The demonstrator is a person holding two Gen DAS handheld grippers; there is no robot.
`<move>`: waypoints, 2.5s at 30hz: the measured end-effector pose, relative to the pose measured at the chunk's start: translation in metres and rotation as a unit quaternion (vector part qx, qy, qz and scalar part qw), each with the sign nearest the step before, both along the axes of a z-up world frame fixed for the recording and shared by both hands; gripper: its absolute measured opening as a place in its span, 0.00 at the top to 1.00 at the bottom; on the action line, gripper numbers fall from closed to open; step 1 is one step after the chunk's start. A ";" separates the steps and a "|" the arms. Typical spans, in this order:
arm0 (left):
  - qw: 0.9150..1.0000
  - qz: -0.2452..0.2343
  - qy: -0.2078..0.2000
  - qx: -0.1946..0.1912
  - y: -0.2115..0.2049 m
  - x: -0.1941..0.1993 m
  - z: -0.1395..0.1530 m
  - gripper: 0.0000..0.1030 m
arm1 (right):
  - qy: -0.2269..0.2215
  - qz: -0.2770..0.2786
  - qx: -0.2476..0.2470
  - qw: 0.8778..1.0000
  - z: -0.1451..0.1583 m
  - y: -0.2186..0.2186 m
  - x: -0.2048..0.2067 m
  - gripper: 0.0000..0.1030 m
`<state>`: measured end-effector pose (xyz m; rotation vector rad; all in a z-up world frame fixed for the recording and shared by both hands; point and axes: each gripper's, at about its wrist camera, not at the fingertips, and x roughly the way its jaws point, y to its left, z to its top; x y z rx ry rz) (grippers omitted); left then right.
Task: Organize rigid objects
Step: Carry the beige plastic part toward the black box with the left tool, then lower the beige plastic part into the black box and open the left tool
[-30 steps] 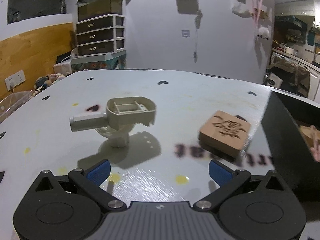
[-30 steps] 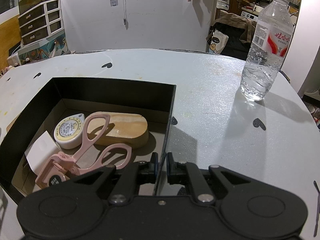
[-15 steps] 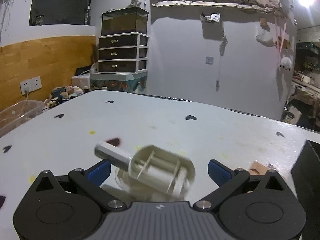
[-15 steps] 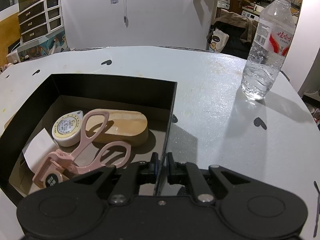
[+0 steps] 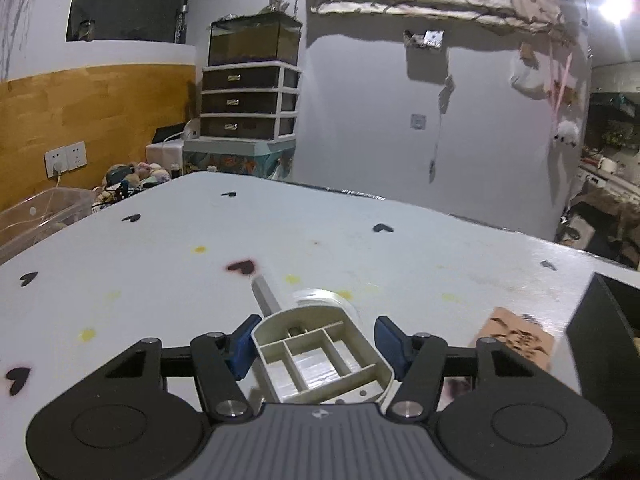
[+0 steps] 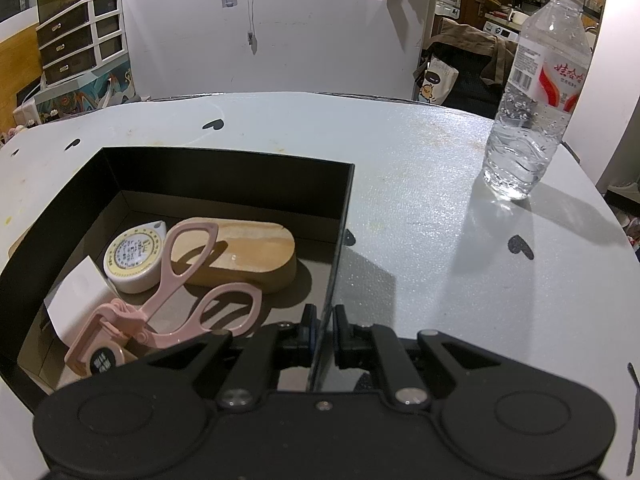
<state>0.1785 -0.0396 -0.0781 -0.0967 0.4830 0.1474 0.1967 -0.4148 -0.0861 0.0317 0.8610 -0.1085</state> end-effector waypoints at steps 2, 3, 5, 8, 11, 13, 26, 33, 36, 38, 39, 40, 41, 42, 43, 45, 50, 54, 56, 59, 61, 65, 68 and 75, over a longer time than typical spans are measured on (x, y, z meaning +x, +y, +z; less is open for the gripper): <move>1.000 -0.005 -0.006 0.003 0.000 -0.010 0.005 0.40 | 0.000 0.000 0.000 1.000 0.000 0.000 0.000 0.92; 1.000 -0.009 -0.008 0.005 -0.001 -0.013 0.007 0.41 | 0.000 0.000 0.000 1.000 0.000 0.000 0.000 0.92; 1.000 -0.019 -0.007 0.010 -0.004 -0.019 0.011 0.41 | 0.000 0.000 0.000 1.000 0.000 0.000 0.000 0.92; 0.999 -0.041 0.003 0.020 -0.011 -0.025 0.013 0.41 | 0.000 0.001 0.000 1.000 0.000 0.000 0.000 0.92; 0.996 -0.070 0.033 0.032 -0.019 -0.030 0.008 0.41 | 0.000 0.001 0.001 1.000 0.000 -0.001 0.000 0.92; 0.994 -0.090 0.058 0.036 -0.022 -0.034 0.000 0.41 | 0.000 0.001 0.002 1.000 0.000 -0.001 0.000 0.92; 0.990 -0.070 0.110 0.055 -0.014 -0.057 -0.016 0.50 | 0.000 0.001 0.002 1.000 0.000 -0.001 0.000 0.92; 0.991 -0.093 0.095 0.034 -0.019 -0.066 -0.010 0.51 | 0.000 0.001 0.000 1.000 0.000 -0.001 -0.001 0.92; 0.989 -0.125 0.081 0.020 -0.034 -0.066 -0.002 0.51 | 0.000 0.001 0.000 1.000 0.000 -0.001 -0.001 0.92; 0.987 -0.144 0.069 0.014 -0.044 -0.065 0.005 0.51 | 0.000 0.001 0.000 1.000 0.000 -0.001 -0.001 0.92; 0.986 -0.156 0.061 0.011 -0.050 -0.065 0.010 0.51 | 0.000 0.001 0.000 1.000 0.000 -0.001 -0.001 0.92; 0.985 -0.167 0.053 0.008 -0.057 -0.065 0.014 0.51 | 0.000 0.001 0.000 1.000 0.000 0.000 -0.001 0.92; 0.983 -0.178 0.044 0.005 -0.063 -0.064 0.020 0.51 | 0.000 0.001 0.000 1.000 0.000 -0.001 -0.001 0.92; 0.981 -0.192 0.034 0.003 -0.071 -0.063 0.026 0.51 | 0.000 0.001 0.000 1.000 0.000 0.000 -0.001 0.92; 0.979 -0.204 0.024 0.003 -0.079 -0.061 0.032 0.51 | 0.000 0.001 0.000 1.000 0.000 -0.001 -0.001 0.92; 0.973 -0.231 0.007 0.004 -0.098 -0.056 0.043 0.51 | 0.000 0.001 0.001 1.000 0.000 -0.001 -0.001 0.92; 0.958 -0.285 -0.017 0.015 -0.151 -0.039 0.056 0.51 | 0.000 0.002 0.004 1.000 0.001 -0.001 -0.002 0.92; 0.950 -0.311 -0.001 0.030 -0.187 -0.017 0.050 0.51 | -0.001 0.002 0.007 1.000 0.002 -0.003 -0.002 0.92; 0.948 -0.315 0.008 0.037 -0.197 -0.008 0.045 0.51 | -0.001 0.001 0.008 1.000 0.002 -0.003 -0.002 0.92; 0.948 -0.314 0.020 0.053 -0.208 0.004 0.036 0.51 | -0.003 0.001 0.010 1.000 0.005 -0.003 -0.004 0.92; 0.948 -0.313 0.028 0.057 -0.209 0.010 0.030 0.51 | -0.010 0.000 0.011 1.000 0.009 -0.004 -0.007 0.91; 0.948 -0.309 0.037 0.060 -0.209 0.018 0.023 0.51 | -0.017 0.000 0.015 1.000 0.013 -0.005 -0.009 0.91; 0.950 -0.304 0.042 0.063 -0.208 0.025 0.020 0.51 | -0.019 -0.002 0.015 1.000 0.014 -0.005 -0.010 0.91; 0.949 -0.299 0.051 0.084 -0.213 0.039 0.016 0.51 | -0.021 -0.001 0.015 1.000 0.014 -0.005 -0.009 0.91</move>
